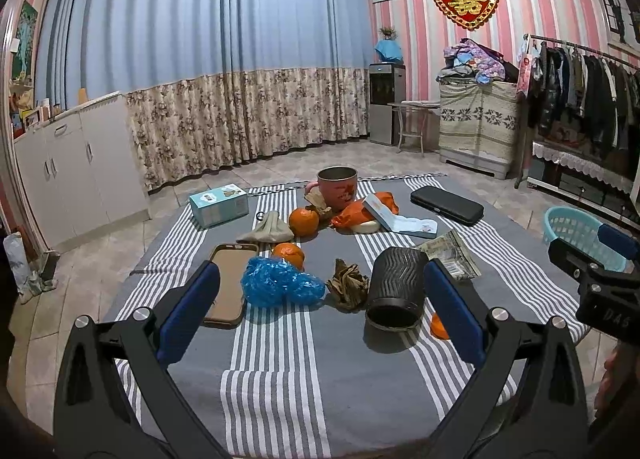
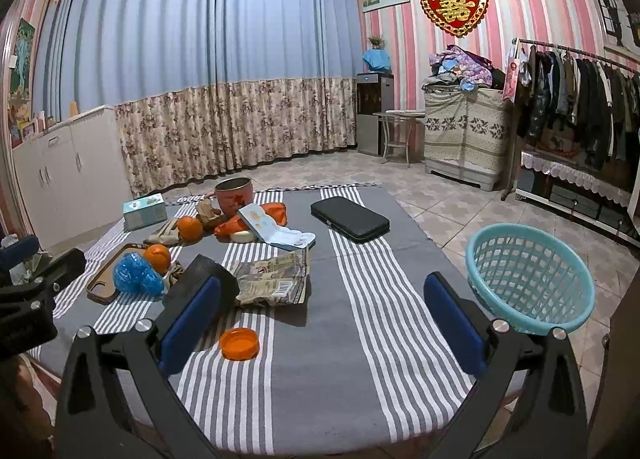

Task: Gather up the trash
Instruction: 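Move both tools toward the items on the striped mat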

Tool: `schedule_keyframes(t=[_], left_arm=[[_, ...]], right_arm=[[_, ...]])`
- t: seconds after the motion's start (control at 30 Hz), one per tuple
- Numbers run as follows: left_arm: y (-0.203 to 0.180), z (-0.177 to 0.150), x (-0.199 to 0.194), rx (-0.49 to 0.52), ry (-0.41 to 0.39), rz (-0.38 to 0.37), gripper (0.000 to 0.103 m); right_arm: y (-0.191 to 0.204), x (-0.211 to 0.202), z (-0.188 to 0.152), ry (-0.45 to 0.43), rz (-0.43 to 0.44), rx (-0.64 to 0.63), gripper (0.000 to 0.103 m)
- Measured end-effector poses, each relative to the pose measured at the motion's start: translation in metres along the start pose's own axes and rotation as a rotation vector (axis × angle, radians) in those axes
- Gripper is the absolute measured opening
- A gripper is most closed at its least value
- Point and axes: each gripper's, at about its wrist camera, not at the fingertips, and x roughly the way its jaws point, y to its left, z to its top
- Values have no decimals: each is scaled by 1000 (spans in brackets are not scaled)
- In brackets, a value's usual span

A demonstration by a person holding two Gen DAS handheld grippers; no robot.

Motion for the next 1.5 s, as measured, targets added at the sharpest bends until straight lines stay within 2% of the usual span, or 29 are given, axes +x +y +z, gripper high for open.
schedule_keyframes(t=[1.5], left_arm=[[9, -8, 9, -10, 3, 9, 98]], right_arm=[[-6, 8, -7, 7, -8, -4, 99]])
